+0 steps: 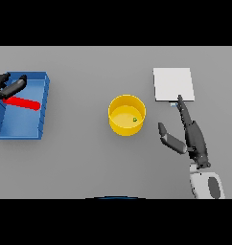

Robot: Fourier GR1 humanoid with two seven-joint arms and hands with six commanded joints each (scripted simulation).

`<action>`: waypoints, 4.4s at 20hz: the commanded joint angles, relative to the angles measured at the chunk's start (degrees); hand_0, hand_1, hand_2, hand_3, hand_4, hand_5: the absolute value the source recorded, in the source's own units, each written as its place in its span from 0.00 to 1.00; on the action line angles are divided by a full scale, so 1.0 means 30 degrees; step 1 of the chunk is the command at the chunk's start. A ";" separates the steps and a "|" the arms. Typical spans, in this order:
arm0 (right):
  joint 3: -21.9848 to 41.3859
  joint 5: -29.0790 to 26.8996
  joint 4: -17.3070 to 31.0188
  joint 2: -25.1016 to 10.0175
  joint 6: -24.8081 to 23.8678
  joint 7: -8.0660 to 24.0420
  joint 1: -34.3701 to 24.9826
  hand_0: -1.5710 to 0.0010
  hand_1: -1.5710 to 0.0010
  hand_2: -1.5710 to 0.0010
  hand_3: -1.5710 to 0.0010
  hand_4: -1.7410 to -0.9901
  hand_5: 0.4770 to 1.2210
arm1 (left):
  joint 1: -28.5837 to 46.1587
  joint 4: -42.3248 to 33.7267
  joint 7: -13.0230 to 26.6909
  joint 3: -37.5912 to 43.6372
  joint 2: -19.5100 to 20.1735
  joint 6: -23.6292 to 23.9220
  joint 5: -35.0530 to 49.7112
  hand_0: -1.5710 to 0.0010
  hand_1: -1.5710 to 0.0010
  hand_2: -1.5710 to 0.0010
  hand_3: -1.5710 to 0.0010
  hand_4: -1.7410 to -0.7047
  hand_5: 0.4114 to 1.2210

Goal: Pick up the red beaker and tilt it to pour out 1 green nut into yellow bowl. Pick up the yellow bowl and place it on the metallic measuring scale.

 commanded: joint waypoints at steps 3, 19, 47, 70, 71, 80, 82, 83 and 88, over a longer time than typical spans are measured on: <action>0.0196 0.0273 0.0032 0.0140 -0.0105 0.0035 0.0171 1.00 1.00 1.00 1.00 0.75 0.28 | -0.0260 0.0518 -0.0299 -0.0076 -0.0390 0.0525 -0.0449 0.93 0.94 0.94 0.95 1.00 0.29; 0.6498 0.9984 0.2175 -0.6376 0.4818 0.0047 -0.7436 1.00 1.00 1.00 1.00 0.68 0.30 | 0.0244 -0.0130 -0.1897 0.0401 -0.0570 0.1639 -0.0178 1.00 1.00 1.00 1.00 0.99 0.32; 1.1630 1.3671 0.9687 -0.5001 0.9829 -0.0745 -1.4278 0.52 0.56 0.70 0.78 0.38 0.70 | 0.0982 -0.0623 -0.2964 0.1126 -0.0069 0.1340 0.0745 1.00 1.00 1.00 1.00 0.99 0.35; 0.8622 1.2190 0.6326 -0.6978 1.0515 0.0511 -1.4386 0.00 0.00 0.07 0.25 0.00 1.00 | 0.0771 -0.0744 -0.2602 0.0880 0.0069 0.1127 0.0497 1.00 1.00 1.00 1.00 0.99 0.34; 0.8504 1.2182 0.6272 -0.6915 1.0493 0.0747 -1.4424 0.00 0.00 0.06 0.26 0.00 1.00 | 0.0697 -0.0895 -0.2530 0.0829 0.0001 0.1214 0.0475 1.00 1.00 1.00 1.00 0.99 0.34; 0.7042 1.2545 0.7654 -0.7495 0.9405 0.0898 -1.5207 0.00 0.00 0.02 0.27 0.00 1.00 | 0.0870 -0.1518 -0.2141 0.0998 0.0448 0.1340 0.0739 1.00 1.00 1.00 1.00 0.98 0.38; 0.6479 1.2543 0.8933 -0.7643 0.8867 0.0744 -1.5507 0.00 0.00 0.03 0.27 0.00 1.00 | 0.0826 -0.1409 -0.1901 0.0920 0.0466 0.1346 0.0638 1.00 1.00 1.00 1.00 0.98 0.38; 0.6299 1.2580 0.9341 -0.7783 0.8637 0.0730 -1.5447 0.00 0.00 0.02 0.27 0.00 1.00 | 0.0832 -0.1302 -0.1898 0.0906 0.0316 0.1277 0.0694 1.00 1.00 1.00 1.00 0.97 0.39; 0.5689 1.3262 1.2372 -0.7936 0.6821 0.0017 -1.6048 0.00 0.00 0.02 0.27 0.00 1.00 | 0.0770 -0.1497 -0.1687 0.1046 0.0598 0.1349 0.0751 1.00 1.00 1.00 1.00 0.97 0.40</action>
